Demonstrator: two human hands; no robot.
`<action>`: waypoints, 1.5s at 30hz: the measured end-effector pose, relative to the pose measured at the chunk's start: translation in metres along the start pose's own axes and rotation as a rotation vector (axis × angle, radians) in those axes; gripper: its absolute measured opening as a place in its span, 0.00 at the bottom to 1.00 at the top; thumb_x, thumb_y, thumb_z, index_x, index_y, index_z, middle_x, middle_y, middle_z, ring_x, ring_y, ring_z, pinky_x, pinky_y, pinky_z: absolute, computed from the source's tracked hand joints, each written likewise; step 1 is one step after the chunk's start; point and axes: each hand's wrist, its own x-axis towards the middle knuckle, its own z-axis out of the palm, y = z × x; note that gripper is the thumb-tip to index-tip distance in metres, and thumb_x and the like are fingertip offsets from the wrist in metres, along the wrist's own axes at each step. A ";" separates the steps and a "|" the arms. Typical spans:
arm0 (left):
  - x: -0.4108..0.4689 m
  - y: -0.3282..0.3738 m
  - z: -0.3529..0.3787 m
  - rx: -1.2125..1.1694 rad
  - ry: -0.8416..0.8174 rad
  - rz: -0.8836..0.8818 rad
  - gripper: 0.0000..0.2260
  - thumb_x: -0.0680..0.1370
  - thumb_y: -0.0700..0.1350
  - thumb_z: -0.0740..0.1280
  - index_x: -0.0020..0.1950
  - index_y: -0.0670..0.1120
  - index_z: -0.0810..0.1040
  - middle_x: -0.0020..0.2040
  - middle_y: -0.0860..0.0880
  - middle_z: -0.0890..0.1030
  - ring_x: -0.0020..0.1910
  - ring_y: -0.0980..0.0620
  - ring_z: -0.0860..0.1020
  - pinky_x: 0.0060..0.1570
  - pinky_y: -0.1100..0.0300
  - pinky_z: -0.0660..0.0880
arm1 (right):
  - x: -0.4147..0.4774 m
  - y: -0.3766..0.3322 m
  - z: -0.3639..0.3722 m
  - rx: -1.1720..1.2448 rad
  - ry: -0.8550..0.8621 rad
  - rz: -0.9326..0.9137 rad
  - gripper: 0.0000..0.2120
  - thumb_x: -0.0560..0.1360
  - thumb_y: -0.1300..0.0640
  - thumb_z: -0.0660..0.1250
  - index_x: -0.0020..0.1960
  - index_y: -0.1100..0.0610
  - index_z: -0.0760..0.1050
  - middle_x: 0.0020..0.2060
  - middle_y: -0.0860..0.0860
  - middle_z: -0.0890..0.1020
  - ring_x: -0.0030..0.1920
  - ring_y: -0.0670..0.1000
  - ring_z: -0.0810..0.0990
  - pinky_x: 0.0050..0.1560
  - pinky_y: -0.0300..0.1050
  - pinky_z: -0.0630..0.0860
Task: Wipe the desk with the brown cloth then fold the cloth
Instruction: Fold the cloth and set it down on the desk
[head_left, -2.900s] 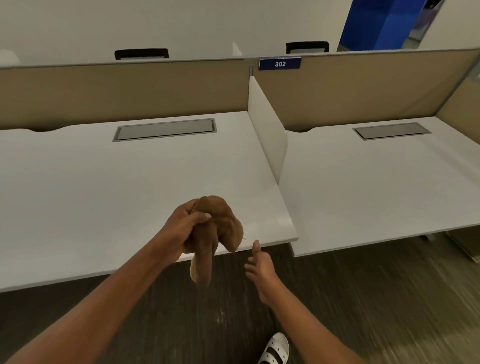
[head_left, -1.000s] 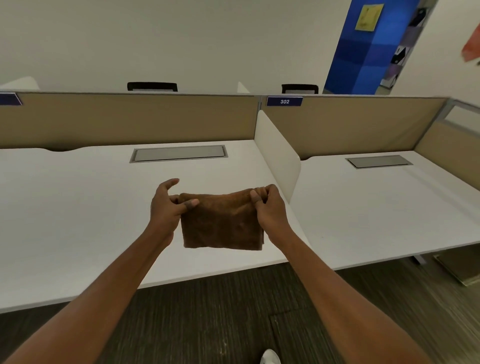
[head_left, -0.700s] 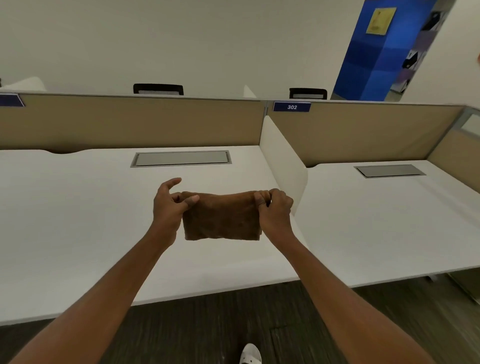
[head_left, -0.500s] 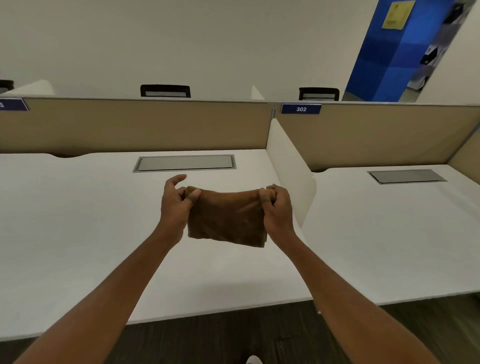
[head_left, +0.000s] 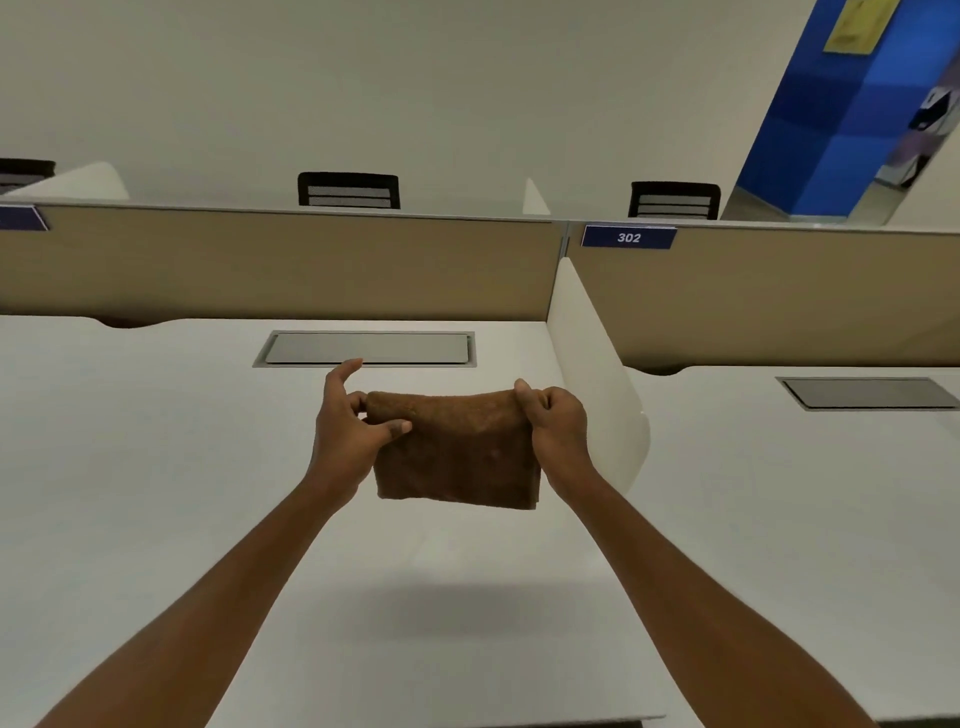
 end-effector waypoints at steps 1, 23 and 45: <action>0.003 -0.001 0.002 0.003 0.007 0.000 0.42 0.62 0.36 0.80 0.67 0.61 0.63 0.39 0.48 0.81 0.44 0.54 0.81 0.45 0.58 0.79 | 0.005 0.001 0.001 0.016 -0.009 0.024 0.21 0.75 0.39 0.65 0.36 0.57 0.71 0.31 0.48 0.74 0.32 0.45 0.74 0.35 0.36 0.70; 0.086 -0.051 0.041 0.146 0.017 -0.054 0.09 0.73 0.49 0.72 0.46 0.48 0.74 0.42 0.52 0.79 0.43 0.55 0.79 0.41 0.61 0.75 | 0.075 0.034 0.022 -0.138 -0.196 -0.034 0.13 0.78 0.59 0.65 0.59 0.49 0.65 0.50 0.41 0.74 0.49 0.43 0.77 0.45 0.32 0.72; 0.176 -0.148 0.157 0.378 -0.214 -0.389 0.12 0.79 0.52 0.64 0.54 0.44 0.69 0.47 0.49 0.75 0.44 0.49 0.75 0.45 0.54 0.73 | 0.178 0.120 0.033 -0.284 -0.154 0.274 0.09 0.81 0.59 0.60 0.61 0.56 0.71 0.54 0.52 0.78 0.53 0.53 0.78 0.56 0.51 0.77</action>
